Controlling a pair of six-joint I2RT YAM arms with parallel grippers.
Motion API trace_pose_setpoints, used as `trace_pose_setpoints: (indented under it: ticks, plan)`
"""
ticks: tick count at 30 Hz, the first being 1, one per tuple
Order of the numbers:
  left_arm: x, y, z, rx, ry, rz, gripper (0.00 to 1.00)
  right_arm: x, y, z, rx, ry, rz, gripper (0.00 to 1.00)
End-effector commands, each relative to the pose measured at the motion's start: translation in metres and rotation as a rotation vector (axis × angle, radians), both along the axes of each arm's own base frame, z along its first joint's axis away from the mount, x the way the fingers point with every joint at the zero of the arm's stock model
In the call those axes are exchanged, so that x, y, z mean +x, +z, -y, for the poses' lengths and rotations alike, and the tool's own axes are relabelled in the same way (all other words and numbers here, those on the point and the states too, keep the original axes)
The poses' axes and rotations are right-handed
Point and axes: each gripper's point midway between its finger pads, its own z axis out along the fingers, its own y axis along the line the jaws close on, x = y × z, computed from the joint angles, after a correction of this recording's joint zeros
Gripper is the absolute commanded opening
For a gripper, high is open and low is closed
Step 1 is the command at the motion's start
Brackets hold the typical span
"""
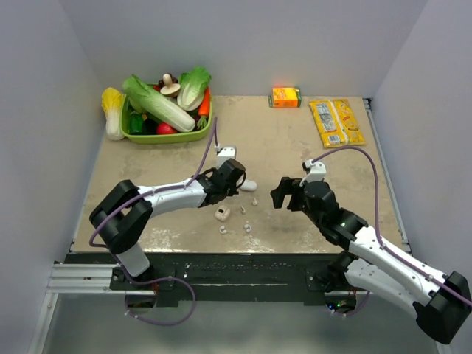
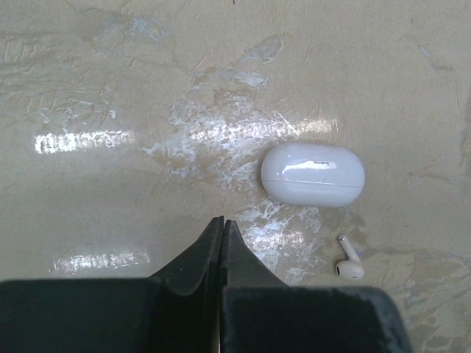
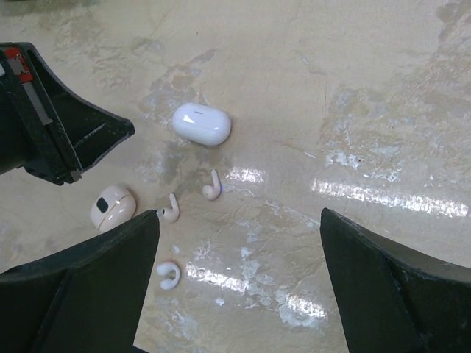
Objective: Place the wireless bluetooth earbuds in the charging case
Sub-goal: Adjust the charging case at the center of the board.
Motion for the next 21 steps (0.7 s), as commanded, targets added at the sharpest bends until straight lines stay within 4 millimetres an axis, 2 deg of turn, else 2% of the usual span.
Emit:
trace_pose_setpoints:
  ticks: [1, 6, 13, 21]
  plan:
    - [0.006, 0.008, 0.016, -0.056, -0.011, 0.029, 0.00, 0.003, 0.008, 0.001, 0.027, -0.019, 0.031, 0.93]
    - [0.009, 0.001, 0.027, -0.065, -0.034, 0.014, 0.00, 0.003, 0.007, 0.001, 0.024, -0.019, 0.029, 0.93]
    - [0.002, -0.014, 0.033, -0.076, -0.067, -0.023, 0.00, 0.003, 0.007, 0.000, 0.025, -0.016, 0.027, 0.93]
    - [0.010, -0.017, 0.047, -0.095, -0.093, -0.018, 0.00, 0.004, 0.004, -0.001, 0.014, -0.014, 0.016, 0.93]
